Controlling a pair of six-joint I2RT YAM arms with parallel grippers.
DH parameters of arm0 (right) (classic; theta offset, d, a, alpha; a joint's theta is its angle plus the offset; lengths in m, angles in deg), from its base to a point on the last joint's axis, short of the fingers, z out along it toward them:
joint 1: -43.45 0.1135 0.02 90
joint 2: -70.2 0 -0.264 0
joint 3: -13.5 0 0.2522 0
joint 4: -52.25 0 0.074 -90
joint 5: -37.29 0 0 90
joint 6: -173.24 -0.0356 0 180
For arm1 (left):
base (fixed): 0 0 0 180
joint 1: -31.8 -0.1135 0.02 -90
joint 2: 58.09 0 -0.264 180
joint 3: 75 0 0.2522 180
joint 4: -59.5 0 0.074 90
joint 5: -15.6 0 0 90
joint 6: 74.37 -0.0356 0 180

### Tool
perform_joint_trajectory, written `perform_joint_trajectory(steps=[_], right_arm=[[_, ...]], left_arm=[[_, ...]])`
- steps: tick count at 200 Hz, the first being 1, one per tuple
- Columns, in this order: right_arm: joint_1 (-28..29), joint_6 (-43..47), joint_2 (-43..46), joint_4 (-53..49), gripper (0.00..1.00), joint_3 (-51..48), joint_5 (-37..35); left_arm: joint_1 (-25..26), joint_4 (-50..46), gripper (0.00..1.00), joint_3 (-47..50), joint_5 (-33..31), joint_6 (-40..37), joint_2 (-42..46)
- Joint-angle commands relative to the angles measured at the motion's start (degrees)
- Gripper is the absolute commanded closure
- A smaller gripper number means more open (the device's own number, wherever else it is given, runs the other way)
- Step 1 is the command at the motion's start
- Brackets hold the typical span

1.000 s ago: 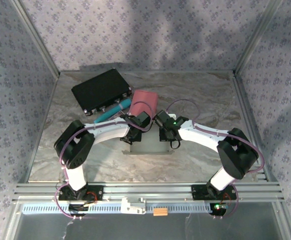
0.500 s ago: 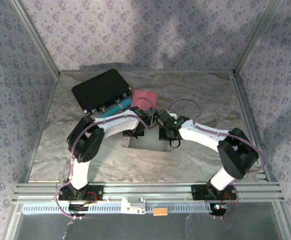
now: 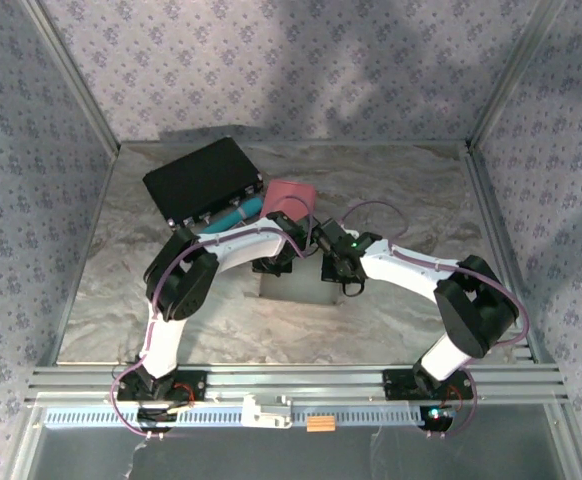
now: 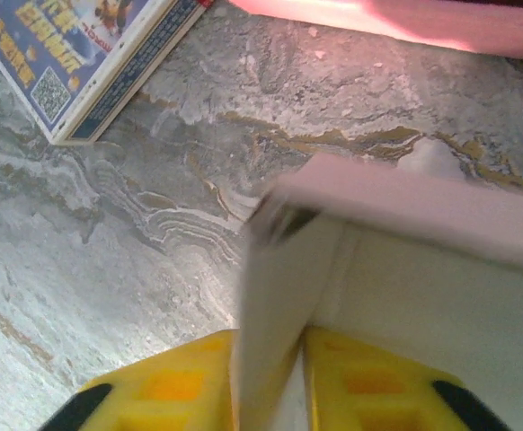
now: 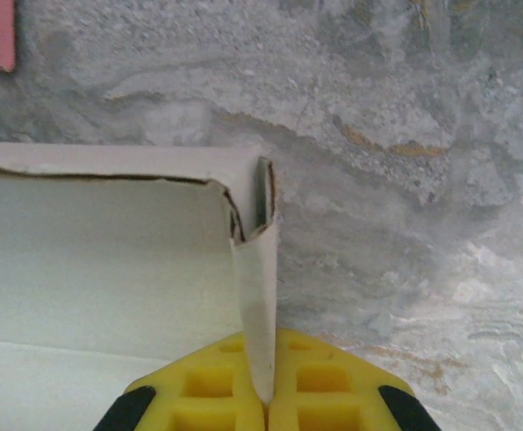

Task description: Fold the paper box

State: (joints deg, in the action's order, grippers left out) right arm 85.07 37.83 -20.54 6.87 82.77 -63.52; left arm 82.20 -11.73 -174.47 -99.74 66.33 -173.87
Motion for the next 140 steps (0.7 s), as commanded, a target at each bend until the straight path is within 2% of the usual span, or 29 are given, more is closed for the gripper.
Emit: perform_joint_trajectory(steps=[1,11,21,37,70,108,140], right_arm=[[1.5,-1.9,0.7,-0.7,1.0,0.5,-1.6],[1.5,-2.3,0.6,-1.1,1.0,0.5,-1.3],[1.4,-2.9,0.4,-1.3,1.0,0.3,-1.0],[1.2,-4.3,0.3,-1.6,1.0,-0.2,-0.2],[0.7,-6.4,2.0,-1.5,1.0,-1.3,1.0],[0.6,-8.4,4.5,-2.6,1.0,-1.8,0.9],[-1.1,-12.6,7.0,-7.6,1.0,-1.8,0.8]], left_arm=[[1.8,1.4,0.58,0.1,0.0,-4.7,4.0],[1.8,3.2,0.51,0.2,0.6,-6.1,6.8],[1.8,5.1,0.49,0.3,1.6,-7.4,9.7],[1.9,6.8,0.41,0.3,2.7,-8.9,13.4],[1.9,10.1,0.4,0.6,7.4,-10.1,18.8],[1.5,10.6,0.38,-0.6,6.9,-10.3,22.5],[0.7,11.1,0.39,-4.0,5.7,-11.4,24.7]])
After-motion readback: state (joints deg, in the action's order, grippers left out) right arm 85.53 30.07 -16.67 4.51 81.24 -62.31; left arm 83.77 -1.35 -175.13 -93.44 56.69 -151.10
